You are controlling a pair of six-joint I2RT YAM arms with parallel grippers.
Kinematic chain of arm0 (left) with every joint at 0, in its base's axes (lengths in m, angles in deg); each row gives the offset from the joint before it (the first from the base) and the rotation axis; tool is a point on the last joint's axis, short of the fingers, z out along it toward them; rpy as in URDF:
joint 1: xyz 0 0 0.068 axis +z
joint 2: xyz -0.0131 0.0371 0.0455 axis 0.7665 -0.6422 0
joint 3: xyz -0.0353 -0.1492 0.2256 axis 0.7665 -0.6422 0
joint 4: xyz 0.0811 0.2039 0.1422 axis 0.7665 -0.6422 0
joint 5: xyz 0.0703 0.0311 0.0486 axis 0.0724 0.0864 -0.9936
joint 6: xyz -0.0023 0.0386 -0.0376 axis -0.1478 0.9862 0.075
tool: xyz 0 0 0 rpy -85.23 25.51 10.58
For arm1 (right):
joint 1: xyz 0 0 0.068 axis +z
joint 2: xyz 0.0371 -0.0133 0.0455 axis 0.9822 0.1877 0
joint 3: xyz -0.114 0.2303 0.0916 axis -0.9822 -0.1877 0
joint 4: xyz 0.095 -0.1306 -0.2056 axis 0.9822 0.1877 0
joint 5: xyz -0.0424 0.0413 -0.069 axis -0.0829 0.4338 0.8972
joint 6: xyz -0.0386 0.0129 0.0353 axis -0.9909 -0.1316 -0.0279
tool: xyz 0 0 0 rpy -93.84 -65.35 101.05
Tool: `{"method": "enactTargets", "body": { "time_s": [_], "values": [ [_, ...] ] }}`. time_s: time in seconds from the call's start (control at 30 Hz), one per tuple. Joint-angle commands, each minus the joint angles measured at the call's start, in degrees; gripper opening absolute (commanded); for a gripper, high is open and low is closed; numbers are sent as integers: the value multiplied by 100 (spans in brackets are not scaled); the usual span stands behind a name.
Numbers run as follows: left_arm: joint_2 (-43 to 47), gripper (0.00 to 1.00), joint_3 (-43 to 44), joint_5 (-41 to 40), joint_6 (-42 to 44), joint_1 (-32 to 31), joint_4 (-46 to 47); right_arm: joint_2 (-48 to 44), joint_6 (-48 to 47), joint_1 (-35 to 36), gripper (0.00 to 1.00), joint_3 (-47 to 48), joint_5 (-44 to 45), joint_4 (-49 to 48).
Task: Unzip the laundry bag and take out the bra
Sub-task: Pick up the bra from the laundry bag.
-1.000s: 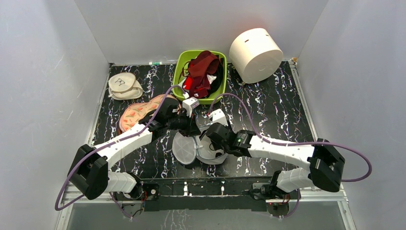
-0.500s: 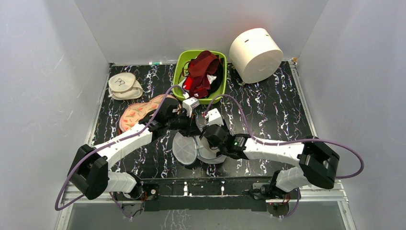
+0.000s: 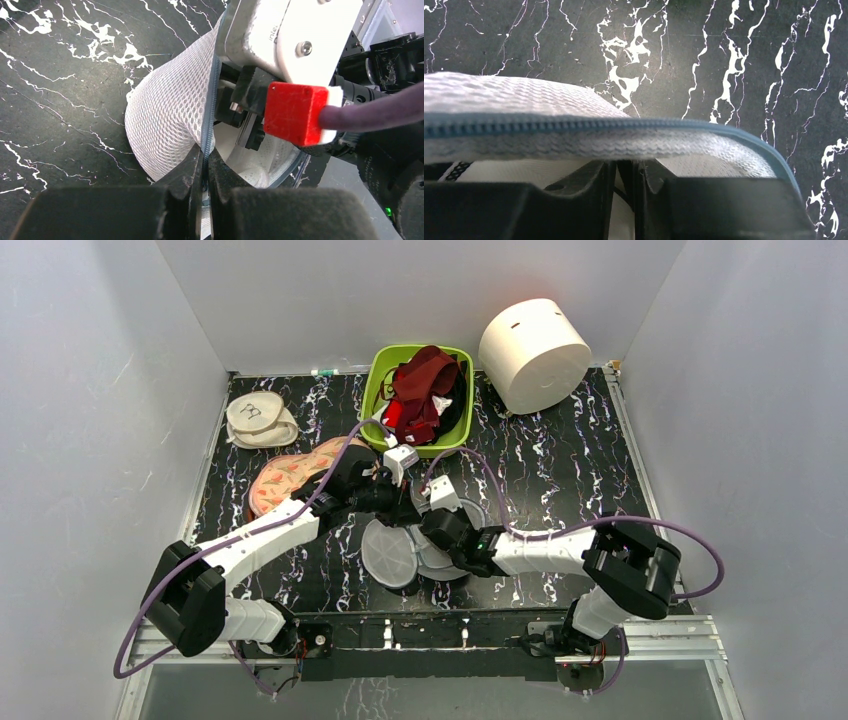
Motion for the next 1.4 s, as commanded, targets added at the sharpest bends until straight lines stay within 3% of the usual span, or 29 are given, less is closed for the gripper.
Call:
{"method": "enactTargets", "body": {
  "time_s": [0.0,0.1,0.43,0.67,1.03,1.37],
  "values": [
    [143,0,169,-53,76,-59,-54,-101,238,90,11,261,122,-16],
    [139,0,195,-68,91,-69,-73,-484,436,164,0,431,70,496],
    [122,0,220,-72,100,-69,-76,-2553,1588,181,0,30,-1115,1123],
    [67,0,231,-108,115,-78,-99,-3575,1923,181,0,61,-1035,1399],
    [-16,0,264,-154,144,-83,-126,-3998,1539,181,0,1708,-585,2494],
    [-20,0,282,-195,144,-78,-161,-3932,632,181,0,3316,-220,2234]
  ]
}}
